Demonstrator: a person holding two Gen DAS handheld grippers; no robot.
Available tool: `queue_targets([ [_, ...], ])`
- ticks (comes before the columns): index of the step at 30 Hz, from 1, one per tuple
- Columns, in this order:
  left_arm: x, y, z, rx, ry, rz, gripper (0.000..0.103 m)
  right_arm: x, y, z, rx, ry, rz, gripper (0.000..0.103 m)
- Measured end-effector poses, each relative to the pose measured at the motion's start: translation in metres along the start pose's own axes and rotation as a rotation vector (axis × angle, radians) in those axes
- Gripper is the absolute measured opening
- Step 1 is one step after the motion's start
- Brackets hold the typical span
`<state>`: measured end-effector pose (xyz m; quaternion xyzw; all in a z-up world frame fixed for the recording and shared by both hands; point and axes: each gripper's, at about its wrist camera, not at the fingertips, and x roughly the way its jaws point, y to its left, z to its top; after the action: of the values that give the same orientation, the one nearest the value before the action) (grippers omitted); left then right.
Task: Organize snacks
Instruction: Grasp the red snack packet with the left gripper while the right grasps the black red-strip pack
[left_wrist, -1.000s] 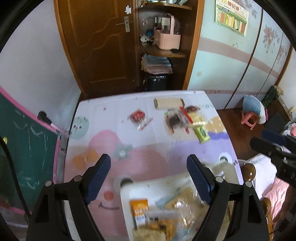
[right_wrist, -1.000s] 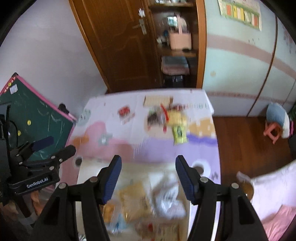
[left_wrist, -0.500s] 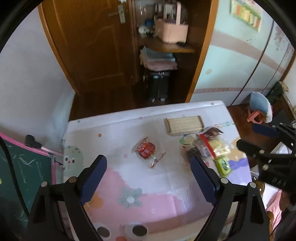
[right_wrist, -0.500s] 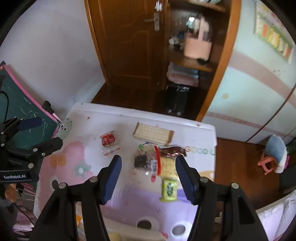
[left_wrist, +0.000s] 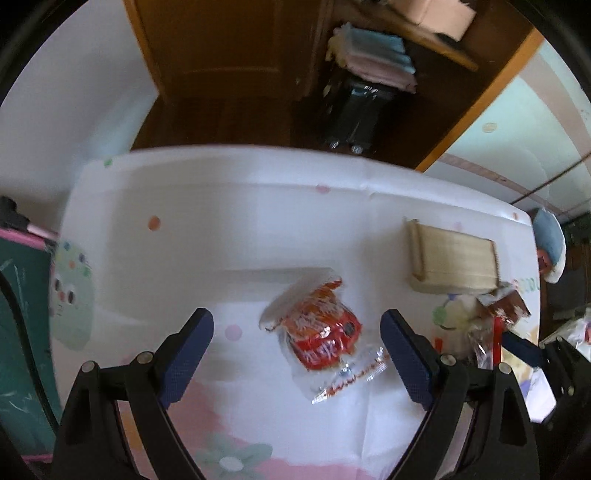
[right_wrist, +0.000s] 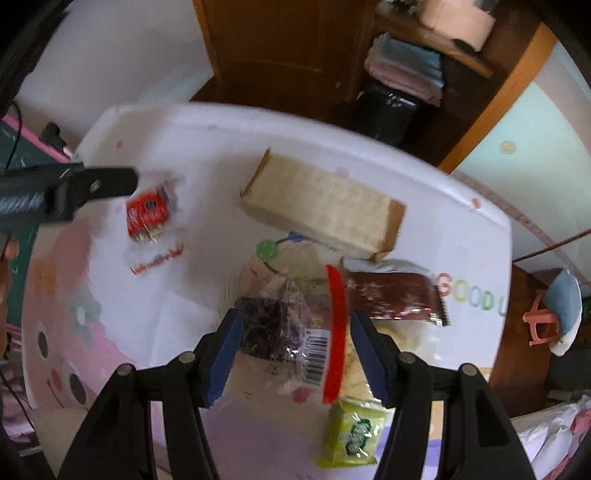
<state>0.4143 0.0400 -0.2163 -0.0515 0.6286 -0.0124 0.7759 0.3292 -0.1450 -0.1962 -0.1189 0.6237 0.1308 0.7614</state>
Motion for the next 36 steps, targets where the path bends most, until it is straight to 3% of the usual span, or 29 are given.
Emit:
queue_targets([
  [7,0.029,-0.002,-0.003,-0.022,0.044,-0.021,0.091,0.004,0.025,0.000,-0.099,-0.016,-0.019,0.067],
  [17,0.045,-0.014,-0.005,0.001,0.068,-0.002,0.091,0.009,0.036,0.000,-0.093,-0.012,0.088,0.075],
  [21,0.046,-0.021,-0.012,0.028,0.056,0.033,0.077,0.018,0.037,0.001,-0.069,0.020,0.113,0.080],
  [22,0.046,-0.024,-0.013,0.038,0.051,0.045,0.075,0.025,0.039,0.001,-0.080,0.045,0.103,0.081],
  [25,0.045,-0.027,-0.017,0.051,0.043,0.057,0.066,0.023,0.056,-0.006,-0.158,0.006,0.045,0.082],
  [26,0.044,-0.027,-0.019,0.053,0.037,0.061,0.059,0.022,0.057,-0.007,-0.153,0.007,0.057,0.079],
  [31,0.042,-0.026,-0.032,0.056,0.034,0.069,0.053,0.014,0.065,-0.014,-0.193,-0.013,0.021,0.065],
  [32,0.040,-0.027,-0.037,0.057,0.034,0.070,0.053,0.010,0.067,-0.015,-0.200,-0.017,0.019,0.058],
  [33,0.039,-0.028,-0.041,0.059,0.036,0.068,0.052,0.006,0.068,-0.016,-0.208,-0.021,0.032,0.045],
  [34,0.037,-0.029,-0.041,0.060,0.038,0.068,0.052,0.003,0.066,-0.017,-0.204,-0.016,0.047,0.041],
  [36,0.032,-0.028,-0.048,0.065,0.037,0.072,0.052,0.001,0.064,-0.020,-0.182,0.002,0.050,0.041],
])
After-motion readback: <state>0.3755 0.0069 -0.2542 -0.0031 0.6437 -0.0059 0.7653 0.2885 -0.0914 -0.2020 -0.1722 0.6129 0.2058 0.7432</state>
